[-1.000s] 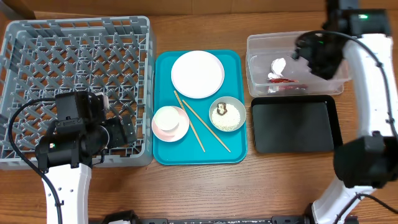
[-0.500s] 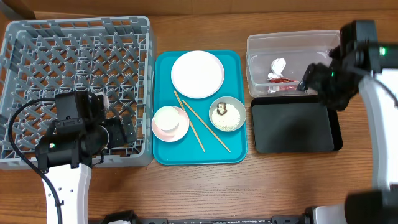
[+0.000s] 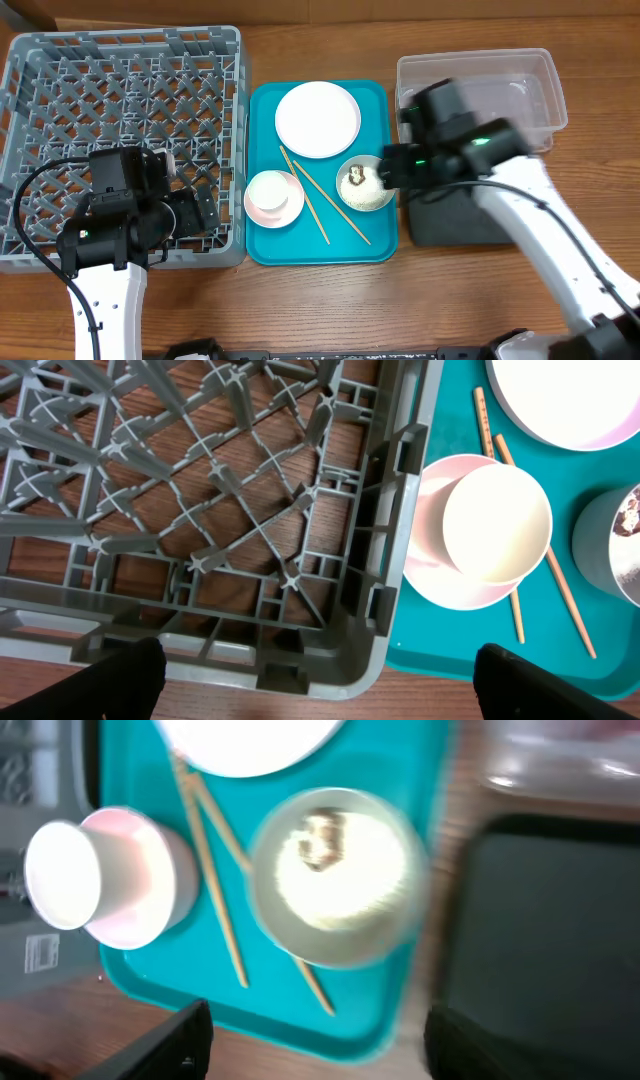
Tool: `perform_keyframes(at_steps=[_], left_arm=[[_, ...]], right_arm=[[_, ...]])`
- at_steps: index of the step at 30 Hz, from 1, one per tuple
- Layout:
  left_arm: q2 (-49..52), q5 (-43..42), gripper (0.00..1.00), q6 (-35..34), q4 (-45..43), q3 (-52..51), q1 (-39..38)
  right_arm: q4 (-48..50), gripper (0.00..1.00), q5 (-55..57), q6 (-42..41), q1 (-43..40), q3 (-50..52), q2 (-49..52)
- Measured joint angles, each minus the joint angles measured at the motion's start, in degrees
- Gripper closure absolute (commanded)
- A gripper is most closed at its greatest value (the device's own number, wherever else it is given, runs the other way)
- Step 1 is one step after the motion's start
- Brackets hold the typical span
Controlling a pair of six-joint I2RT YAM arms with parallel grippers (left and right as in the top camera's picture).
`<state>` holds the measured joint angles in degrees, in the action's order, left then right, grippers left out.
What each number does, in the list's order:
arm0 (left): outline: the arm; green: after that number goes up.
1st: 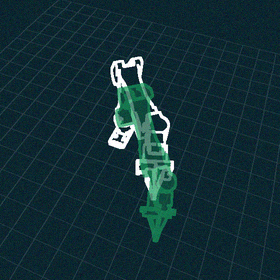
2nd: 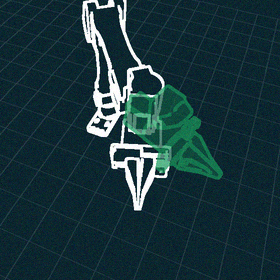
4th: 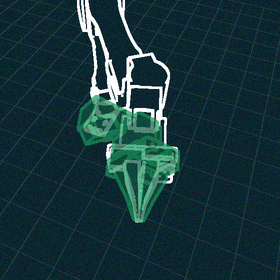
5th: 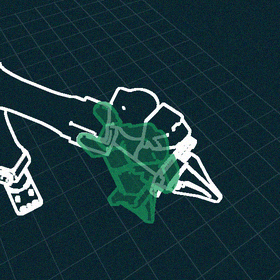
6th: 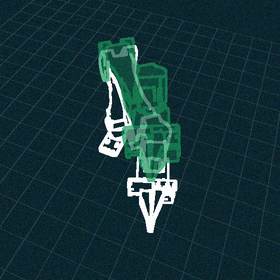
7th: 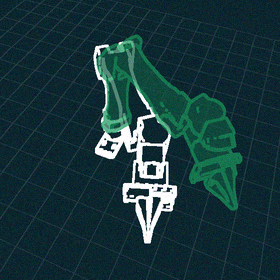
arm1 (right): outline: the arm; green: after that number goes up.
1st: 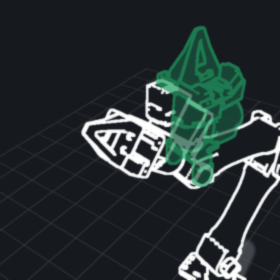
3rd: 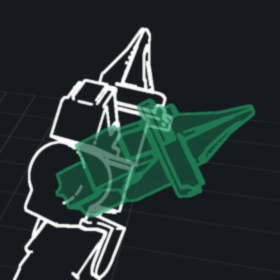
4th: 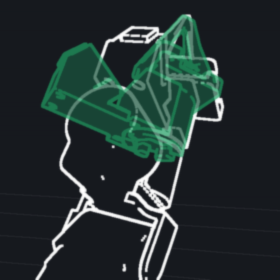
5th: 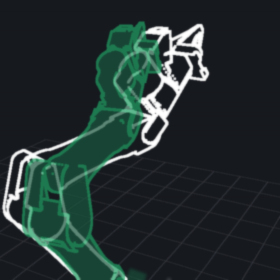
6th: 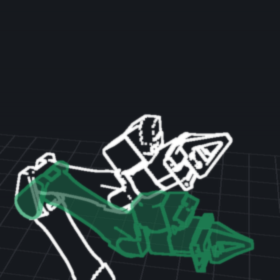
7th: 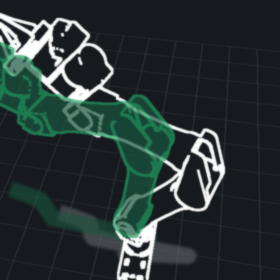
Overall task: Sort waste into correct bins and load items into the dishwasher
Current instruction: 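Move the right gripper to the rice bowl and grasp its rim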
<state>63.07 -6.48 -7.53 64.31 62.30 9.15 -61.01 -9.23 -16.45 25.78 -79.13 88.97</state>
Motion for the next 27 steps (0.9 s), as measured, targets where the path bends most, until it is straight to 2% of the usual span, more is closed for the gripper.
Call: perform_keyframes(at_steps=[8,10,18,22,26,27], left_arm=[[0.0,0.0,0.00,0.0,0.0,0.0,0.0],[0.0,0.0,0.00,0.0,0.0,0.0,0.0],[0.0,0.0,0.00,0.0,0.3,0.0,0.0],[0.0,0.0,0.00,0.0,0.3,0.0,0.0],[0.0,0.0,0.00,0.0,0.3,0.0,0.0],[0.0,0.0,0.00,0.0,0.3,0.0,0.0]], right_arm=[[13.6,0.33,5.2,0.0,10.4,0.2,10.3],[16.1,0.38,6.0,-0.1,11.8,0.2,14.0],[19.9,0.42,7.2,-2.5,12.4,0.5,21.2],[21.0,0.50,7.3,-3.6,12.4,0.5,23.3],[21.2,0.66,7.3,-4.9,12.4,0.5,24.3],[21.2,0.67,7.3,-5.2,12.4,0.5,24.5]])
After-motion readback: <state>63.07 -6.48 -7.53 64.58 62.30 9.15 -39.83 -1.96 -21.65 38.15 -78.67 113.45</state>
